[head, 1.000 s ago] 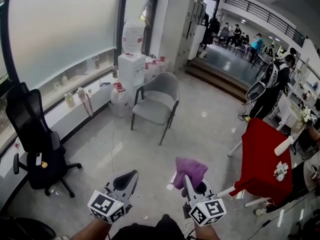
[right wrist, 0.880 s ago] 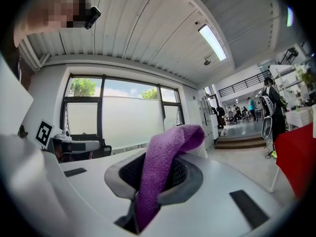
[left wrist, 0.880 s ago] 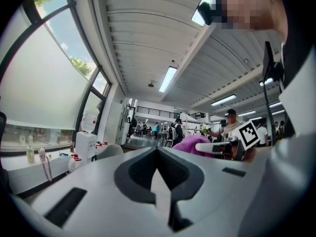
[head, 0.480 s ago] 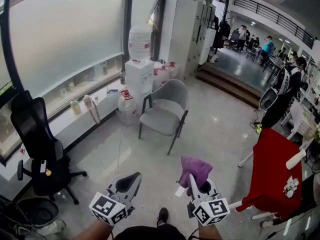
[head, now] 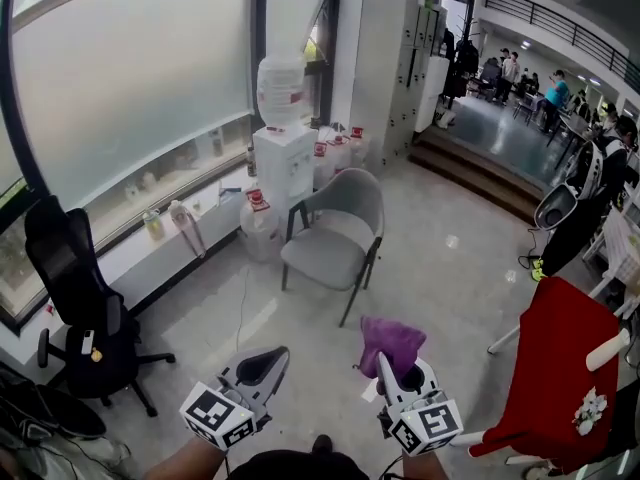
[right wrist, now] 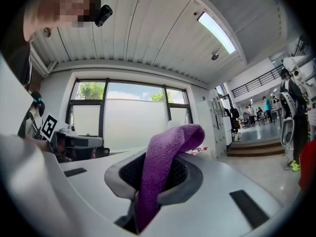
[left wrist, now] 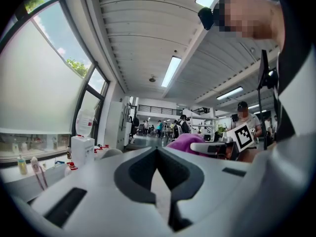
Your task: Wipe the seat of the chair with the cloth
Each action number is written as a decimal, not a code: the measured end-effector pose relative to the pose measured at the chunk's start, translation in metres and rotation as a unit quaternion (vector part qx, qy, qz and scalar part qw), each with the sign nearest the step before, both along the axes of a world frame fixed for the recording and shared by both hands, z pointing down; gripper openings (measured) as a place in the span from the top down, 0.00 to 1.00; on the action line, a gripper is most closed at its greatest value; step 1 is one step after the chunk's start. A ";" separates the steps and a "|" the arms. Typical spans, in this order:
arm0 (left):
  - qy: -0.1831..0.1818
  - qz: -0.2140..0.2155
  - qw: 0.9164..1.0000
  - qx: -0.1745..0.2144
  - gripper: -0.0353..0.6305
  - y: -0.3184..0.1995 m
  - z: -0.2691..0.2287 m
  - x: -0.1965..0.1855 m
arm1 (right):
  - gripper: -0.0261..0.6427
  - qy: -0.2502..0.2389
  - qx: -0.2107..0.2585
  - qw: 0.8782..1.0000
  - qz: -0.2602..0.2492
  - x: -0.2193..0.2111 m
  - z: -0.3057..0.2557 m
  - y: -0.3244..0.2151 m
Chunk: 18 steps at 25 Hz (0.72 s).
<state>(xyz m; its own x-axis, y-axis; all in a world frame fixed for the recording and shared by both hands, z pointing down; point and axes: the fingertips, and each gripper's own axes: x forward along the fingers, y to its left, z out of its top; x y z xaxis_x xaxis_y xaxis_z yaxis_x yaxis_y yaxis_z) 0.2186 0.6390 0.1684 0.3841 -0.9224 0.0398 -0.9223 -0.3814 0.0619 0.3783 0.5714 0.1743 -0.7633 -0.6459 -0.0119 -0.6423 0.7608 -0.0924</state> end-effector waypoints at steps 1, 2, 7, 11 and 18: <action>0.002 -0.003 1.000 -0.001 0.94 -0.010 0.000 0.003 | 0.87 0.000 -0.005 1.000 0.000 0.004 0.002 -0.011; 0.005 -0.008 1.000 -0.003 0.94 -0.019 0.000 0.005 | 0.87 -0.002 -0.011 1.000 -0.001 0.008 0.005 -0.021; 0.000 -0.014 1.000 -0.016 0.94 -0.058 0.004 0.022 | 0.87 -0.018 -0.033 0.999 -0.011 0.022 0.021 -0.062; -0.018 -0.002 1.000 -0.022 0.94 -0.080 0.003 0.032 | 0.87 -0.028 -0.045 0.998 -0.014 0.022 0.025 -0.088; 0.007 -0.015 1.000 -0.025 0.94 -0.121 0.011 0.017 | 0.87 -0.033 -0.048 0.998 -0.016 0.012 0.036 -0.126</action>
